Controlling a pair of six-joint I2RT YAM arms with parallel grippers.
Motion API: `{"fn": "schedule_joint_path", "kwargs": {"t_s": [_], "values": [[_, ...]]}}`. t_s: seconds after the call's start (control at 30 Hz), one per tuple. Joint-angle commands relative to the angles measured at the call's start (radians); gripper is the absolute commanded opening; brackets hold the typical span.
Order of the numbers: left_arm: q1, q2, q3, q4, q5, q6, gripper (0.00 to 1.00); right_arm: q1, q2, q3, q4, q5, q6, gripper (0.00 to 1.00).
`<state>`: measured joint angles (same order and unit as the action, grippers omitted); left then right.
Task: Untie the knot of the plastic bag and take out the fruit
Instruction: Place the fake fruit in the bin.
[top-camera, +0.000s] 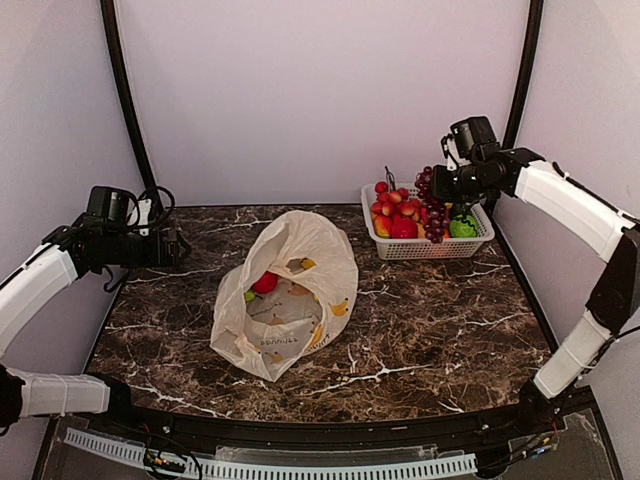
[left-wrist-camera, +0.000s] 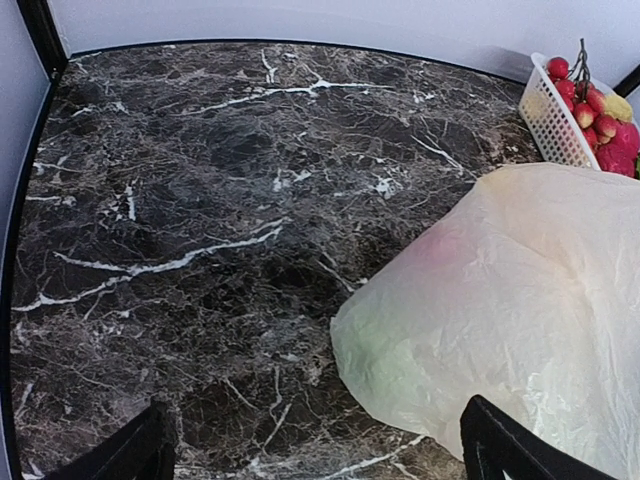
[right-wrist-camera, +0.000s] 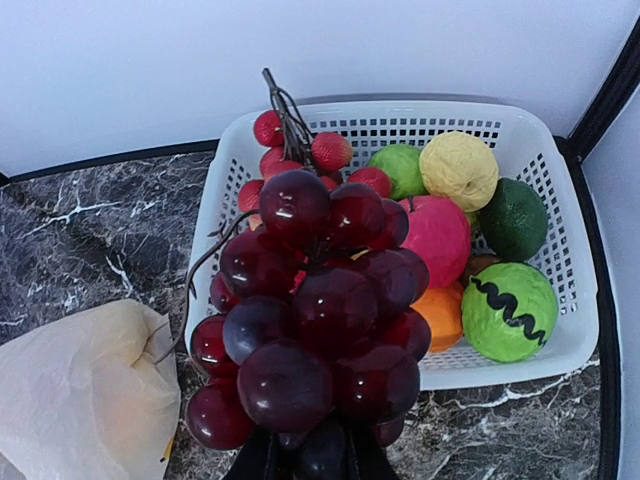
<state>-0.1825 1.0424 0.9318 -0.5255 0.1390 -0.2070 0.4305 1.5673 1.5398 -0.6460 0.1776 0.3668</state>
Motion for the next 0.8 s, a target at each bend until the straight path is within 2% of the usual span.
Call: {"fn": "schedule_joint_path", "kwargs": {"t_s": [0.0,0.17,0.37,0.77], "values": [[0.010,-0.040,-0.047,0.093,-0.097,0.060,0.99,-0.074,0.100,0.109,0.055,-0.069,-0.027,0.08],[0.011,-0.052,-0.097,0.142,-0.196,0.110,0.99,-0.139,0.226,0.243,0.055,-0.144,-0.030,0.08],[0.010,-0.056,-0.145,0.182,-0.227,0.118,0.99,-0.178,0.366,0.375,0.051,-0.204,-0.019,0.07],[0.012,-0.033,-0.139,0.181,-0.245,0.130,0.99,-0.205,0.559,0.542,0.053,-0.181,0.009,0.07]]}}
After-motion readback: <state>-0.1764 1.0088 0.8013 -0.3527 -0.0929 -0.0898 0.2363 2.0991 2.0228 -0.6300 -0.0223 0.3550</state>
